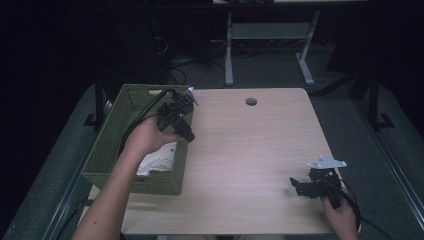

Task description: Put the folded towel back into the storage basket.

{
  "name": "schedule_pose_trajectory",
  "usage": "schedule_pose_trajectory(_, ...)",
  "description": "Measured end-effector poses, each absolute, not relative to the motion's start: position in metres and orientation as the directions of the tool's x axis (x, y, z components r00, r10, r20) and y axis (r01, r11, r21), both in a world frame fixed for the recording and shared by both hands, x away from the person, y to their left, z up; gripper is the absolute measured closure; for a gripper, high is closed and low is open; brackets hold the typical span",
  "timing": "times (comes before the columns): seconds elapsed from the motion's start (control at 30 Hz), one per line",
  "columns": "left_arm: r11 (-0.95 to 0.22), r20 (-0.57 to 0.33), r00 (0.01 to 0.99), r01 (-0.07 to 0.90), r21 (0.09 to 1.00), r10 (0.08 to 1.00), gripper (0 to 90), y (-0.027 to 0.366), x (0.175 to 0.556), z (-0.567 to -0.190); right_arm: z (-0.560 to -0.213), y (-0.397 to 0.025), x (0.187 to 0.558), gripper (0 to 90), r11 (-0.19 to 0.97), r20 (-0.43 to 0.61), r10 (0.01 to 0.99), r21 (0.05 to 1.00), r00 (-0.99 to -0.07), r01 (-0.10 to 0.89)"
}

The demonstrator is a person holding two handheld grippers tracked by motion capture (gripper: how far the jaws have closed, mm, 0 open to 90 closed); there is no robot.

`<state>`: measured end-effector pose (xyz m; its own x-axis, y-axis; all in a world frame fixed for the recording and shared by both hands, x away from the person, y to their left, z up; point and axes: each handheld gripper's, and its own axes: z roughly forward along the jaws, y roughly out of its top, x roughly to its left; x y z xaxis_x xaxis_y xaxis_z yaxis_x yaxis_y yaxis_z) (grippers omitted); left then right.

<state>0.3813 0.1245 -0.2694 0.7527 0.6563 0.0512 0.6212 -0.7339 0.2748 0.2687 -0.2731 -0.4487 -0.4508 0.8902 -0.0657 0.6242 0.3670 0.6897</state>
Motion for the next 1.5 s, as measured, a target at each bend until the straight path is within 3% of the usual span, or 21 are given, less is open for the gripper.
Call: schedule_pose_trajectory(1.5, -0.809, 0.004, 0.838, 0.526, 0.263, 0.546, 37.2, 0.034, 0.366, -0.303, -0.449, -0.278, 0.268, 14.4, 0.364, -0.063, 0.893, 0.684, -0.446, 0.632)
